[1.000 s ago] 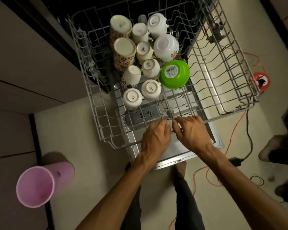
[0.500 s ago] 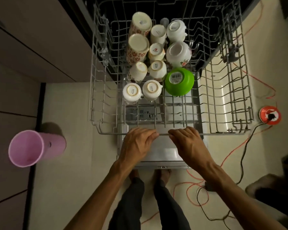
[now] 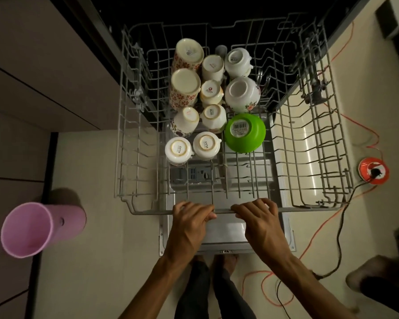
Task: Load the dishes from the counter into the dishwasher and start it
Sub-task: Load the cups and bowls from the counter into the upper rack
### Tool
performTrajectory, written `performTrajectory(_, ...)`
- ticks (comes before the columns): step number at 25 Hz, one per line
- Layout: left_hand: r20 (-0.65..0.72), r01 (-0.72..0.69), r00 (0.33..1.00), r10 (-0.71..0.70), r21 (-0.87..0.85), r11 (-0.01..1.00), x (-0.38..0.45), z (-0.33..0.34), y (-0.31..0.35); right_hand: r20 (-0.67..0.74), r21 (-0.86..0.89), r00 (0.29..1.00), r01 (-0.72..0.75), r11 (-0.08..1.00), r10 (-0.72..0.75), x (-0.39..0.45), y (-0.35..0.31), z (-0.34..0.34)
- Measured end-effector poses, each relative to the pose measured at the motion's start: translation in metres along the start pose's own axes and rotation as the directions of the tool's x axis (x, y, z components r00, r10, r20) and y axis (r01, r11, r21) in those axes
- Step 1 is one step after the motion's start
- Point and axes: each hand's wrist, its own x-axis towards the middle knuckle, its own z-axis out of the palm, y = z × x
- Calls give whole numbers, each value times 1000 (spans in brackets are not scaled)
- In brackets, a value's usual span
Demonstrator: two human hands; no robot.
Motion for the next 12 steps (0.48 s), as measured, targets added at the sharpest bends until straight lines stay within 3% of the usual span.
performTrajectory(6,-11,19,1000,-20,-48,999,46,2,-7,-12,0,1000,8,1000,-8,45,18,-6)
performTrajectory(12,93,74,993,-67,-76,994,119,-6,-26,33,-2,999,-29,1000,29,112,32,-4)
